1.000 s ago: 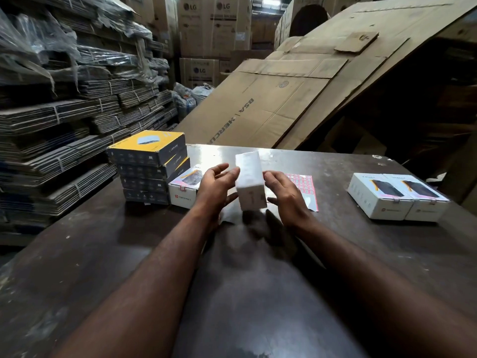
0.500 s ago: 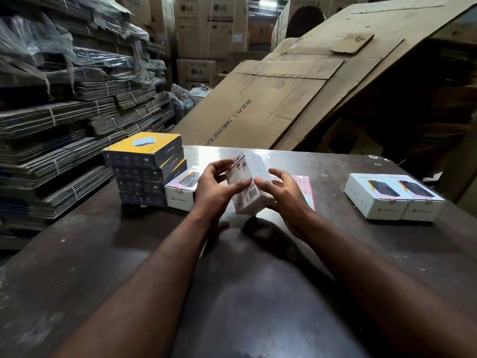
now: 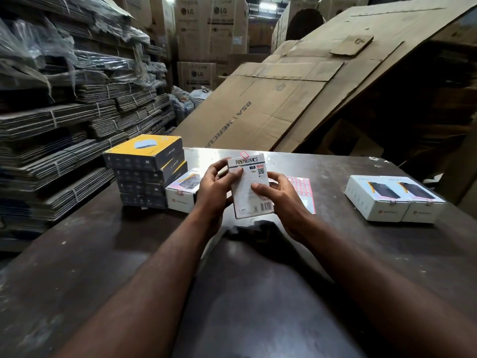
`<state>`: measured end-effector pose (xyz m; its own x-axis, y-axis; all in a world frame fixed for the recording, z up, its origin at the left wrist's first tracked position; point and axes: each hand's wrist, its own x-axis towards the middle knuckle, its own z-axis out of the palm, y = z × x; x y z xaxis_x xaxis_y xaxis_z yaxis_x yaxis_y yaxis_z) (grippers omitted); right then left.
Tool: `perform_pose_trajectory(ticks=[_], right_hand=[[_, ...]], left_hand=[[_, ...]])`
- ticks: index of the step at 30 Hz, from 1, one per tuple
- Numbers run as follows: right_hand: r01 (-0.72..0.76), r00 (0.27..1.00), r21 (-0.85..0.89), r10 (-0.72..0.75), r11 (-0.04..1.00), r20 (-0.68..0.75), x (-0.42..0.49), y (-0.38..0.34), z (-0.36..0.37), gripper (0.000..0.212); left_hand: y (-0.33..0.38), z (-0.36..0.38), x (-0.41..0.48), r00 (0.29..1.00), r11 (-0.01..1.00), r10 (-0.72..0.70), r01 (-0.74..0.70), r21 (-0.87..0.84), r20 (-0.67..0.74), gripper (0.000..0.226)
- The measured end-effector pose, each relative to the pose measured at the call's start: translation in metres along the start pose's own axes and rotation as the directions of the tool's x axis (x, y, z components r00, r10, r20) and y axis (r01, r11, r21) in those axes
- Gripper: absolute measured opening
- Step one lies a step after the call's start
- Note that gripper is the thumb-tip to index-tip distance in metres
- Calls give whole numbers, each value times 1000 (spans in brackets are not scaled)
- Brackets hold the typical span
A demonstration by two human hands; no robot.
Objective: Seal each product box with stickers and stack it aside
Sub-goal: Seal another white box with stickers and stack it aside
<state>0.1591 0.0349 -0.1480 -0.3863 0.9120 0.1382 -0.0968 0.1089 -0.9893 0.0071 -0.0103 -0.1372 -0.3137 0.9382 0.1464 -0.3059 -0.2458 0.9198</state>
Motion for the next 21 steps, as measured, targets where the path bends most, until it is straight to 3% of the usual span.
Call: perform_pose_trajectory(ticks=[5, 10, 16, 21], right_hand=[[169, 978, -154, -185, 974, -92, 2, -6, 4, 54], [360, 907, -413, -418, 836, -55, 3, -13, 0, 53], [379, 890, -477, -454, 793, -49, 6, -21, -1, 27], [398, 884, -436, -465, 807, -53, 6, -26, 1, 23]], left_hand=[[2, 1, -2, 999, 1000, 27, -27, -12, 39, 30], [1, 1, -3, 993, 996, 74, -77, 37, 87, 30], [3, 1, -4, 988, 992, 85, -97, 85, 131, 30], [3, 1, -5, 982, 976, 147, -164, 144, 121, 29]])
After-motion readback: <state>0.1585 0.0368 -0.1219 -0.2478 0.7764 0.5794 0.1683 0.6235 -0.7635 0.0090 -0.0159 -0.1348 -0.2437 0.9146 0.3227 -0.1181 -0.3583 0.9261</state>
